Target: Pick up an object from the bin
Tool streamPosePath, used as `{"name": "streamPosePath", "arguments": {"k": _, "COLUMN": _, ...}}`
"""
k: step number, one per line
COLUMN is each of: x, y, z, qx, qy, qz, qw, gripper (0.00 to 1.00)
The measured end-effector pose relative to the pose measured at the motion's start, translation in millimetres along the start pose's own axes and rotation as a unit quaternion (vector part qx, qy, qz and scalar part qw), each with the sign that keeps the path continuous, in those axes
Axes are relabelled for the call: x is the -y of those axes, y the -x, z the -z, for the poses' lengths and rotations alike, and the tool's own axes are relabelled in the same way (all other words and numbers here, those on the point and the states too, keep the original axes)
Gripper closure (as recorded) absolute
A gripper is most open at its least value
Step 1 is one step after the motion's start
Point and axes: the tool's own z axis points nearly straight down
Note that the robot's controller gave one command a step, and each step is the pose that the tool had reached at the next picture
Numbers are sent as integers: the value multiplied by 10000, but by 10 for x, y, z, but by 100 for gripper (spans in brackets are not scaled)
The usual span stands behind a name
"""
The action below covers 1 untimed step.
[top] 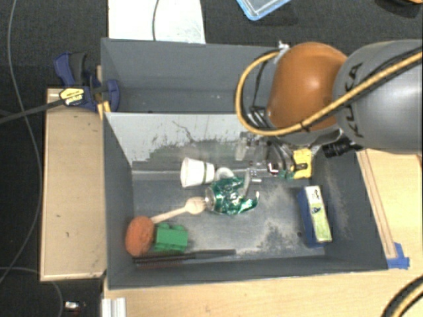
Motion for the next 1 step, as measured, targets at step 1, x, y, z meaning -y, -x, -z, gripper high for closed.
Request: {"name": "streamPosePath", "arguments": {"k": 1, "x": 72, "y": 39, "z": -773, "qx": 45, "qy": 13, "qz": 221, "qw": 9997, "gripper": 0}}
